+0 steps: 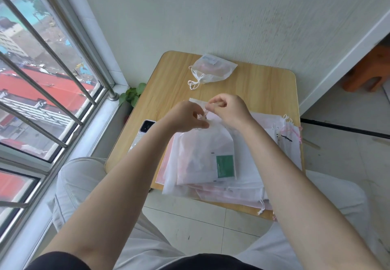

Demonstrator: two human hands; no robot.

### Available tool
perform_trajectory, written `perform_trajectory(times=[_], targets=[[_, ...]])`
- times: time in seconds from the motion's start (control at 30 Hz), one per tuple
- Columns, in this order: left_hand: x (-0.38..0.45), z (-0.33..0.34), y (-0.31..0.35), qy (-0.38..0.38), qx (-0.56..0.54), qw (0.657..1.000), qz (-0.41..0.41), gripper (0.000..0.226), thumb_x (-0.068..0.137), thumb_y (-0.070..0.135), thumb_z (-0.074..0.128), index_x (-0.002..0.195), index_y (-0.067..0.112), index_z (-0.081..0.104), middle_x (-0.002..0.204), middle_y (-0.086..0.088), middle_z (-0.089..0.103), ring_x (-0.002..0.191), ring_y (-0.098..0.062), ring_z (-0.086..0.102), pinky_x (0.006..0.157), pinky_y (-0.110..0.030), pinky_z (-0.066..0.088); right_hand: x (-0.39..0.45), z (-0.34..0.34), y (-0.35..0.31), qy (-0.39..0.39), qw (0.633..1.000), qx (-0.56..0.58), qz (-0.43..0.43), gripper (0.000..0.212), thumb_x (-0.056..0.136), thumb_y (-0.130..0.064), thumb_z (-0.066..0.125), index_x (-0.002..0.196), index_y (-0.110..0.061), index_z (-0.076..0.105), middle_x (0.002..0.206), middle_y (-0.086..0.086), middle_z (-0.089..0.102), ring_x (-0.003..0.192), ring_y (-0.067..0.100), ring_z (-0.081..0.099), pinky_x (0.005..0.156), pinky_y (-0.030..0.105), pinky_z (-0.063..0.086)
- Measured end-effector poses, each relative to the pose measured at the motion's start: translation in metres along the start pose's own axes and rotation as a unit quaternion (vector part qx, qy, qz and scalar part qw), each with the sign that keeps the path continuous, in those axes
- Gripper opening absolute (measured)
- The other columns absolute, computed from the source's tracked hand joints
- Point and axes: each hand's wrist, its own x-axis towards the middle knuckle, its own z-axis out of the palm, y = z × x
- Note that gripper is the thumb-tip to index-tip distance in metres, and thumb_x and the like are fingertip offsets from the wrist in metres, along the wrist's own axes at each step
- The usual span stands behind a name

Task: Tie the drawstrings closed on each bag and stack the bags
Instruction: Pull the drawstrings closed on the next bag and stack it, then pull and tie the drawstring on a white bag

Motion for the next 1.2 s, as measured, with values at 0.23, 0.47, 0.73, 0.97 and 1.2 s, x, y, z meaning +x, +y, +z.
perform_trajectory(times=[0.23, 0.47, 0.73, 0.97, 1.2], targets=[[0.038, -0.01, -0.016, 0.117, -0.19, 0.969, -0.106, 0.026, 0.083, 0.032, 0.075, 0.088, 0.008, 0.069, 0.07, 0.001, 0.061, 0.061, -0.013, 0.054, 0.058, -0.026, 0.042, 0.036, -0.034, 0.02, -0.061, 0.977, -0.175, 0.103, 0.029, 0.085, -0.029, 0.07, 0.097, -0.003, 0.069, 0.1, 0.012, 0.07, 0.087, 0.023, 0.064, 0.077, 0.035, 0.05], [0.09, -0.03, 0.002, 0.213, -0.395, 0.881, -0.149, 0.024, 0.091, 0.028, 0.067, 0.084, 0.005, 0.066, 0.066, -0.007, 0.063, 0.045, -0.012, 0.06, 0.051, -0.027, 0.052, 0.096, -0.044, -0.034, 0.123, 0.987, -0.101, -0.027, 0.041, 0.097, -0.019, 0.047, 0.137, -0.023, 0.04, 0.119, 0.009, 0.064, 0.099, 0.027, 0.062, 0.076, 0.033, 0.049], [0.086, -0.003, 0.008, 0.076, -0.258, 0.945, -0.185, 0.008, 0.088, 0.014, 0.06, 0.083, 0.012, 0.066, 0.073, -0.002, 0.063, 0.053, -0.013, 0.059, 0.049, -0.022, 0.047, 0.086, -0.033, -0.018, 0.062, 0.989, -0.134, -0.002, 0.025, 0.094, -0.019, 0.048, 0.105, -0.005, 0.066, 0.108, 0.009, 0.068, 0.1, 0.026, 0.062, 0.083, 0.034, 0.052], [0.047, 0.048, 0.024, -0.069, 0.017, 0.997, -0.03, 0.032, 0.074, 0.036, 0.081, 0.101, 0.023, 0.071, 0.086, 0.01, 0.057, 0.085, -0.012, 0.056, 0.07, -0.021, 0.04, 0.041, -0.028, 0.016, -0.159, 0.963, -0.198, 0.095, 0.022, 0.089, -0.007, 0.052, 0.09, -0.014, 0.073, 0.086, 0.006, 0.07, 0.073, 0.024, 0.068, 0.065, 0.028, 0.051], [0.032, 0.065, 0.028, 0.01, 0.005, 0.998, -0.066, 0.018, 0.08, 0.028, 0.073, 0.096, 0.02, 0.072, 0.098, 0.004, 0.064, 0.085, -0.013, 0.057, 0.074, -0.028, 0.05, 0.013, -0.017, 0.048, -0.179, 0.939, -0.268, 0.119, 0.036, 0.087, -0.008, 0.051, 0.112, -0.027, 0.069, 0.119, -0.001, 0.066, 0.107, 0.023, 0.061, 0.096, 0.036, 0.05]])
